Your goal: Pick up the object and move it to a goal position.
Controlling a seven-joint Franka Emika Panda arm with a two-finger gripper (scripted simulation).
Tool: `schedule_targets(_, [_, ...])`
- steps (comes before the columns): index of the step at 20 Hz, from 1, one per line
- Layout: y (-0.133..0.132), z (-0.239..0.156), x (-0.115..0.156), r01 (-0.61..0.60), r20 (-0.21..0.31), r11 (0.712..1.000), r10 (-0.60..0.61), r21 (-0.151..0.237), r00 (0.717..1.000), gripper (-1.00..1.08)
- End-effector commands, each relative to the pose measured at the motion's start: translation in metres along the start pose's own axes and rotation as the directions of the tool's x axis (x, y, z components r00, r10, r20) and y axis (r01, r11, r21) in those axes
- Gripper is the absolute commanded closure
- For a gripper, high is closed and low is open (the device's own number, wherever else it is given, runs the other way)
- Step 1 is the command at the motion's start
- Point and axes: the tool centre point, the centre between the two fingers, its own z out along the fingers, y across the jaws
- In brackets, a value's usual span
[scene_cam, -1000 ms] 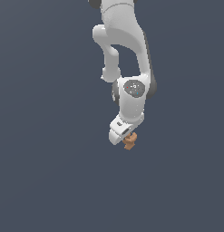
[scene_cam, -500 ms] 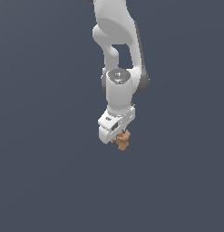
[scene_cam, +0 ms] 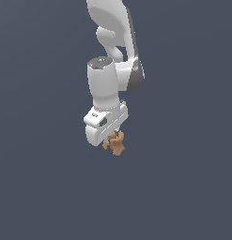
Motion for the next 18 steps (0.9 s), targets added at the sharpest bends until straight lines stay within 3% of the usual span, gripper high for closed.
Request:
schedule_targets(1, [0.011,-0.011,-0.004,0.022,-0.027,1.0,-0.023,-0.014,0.999,1.08])
schedule_targets(18, [0.082,-0.076,-0.031,0.147,-0.188,0.984,-0.164,-0.102,0.968,1.08])
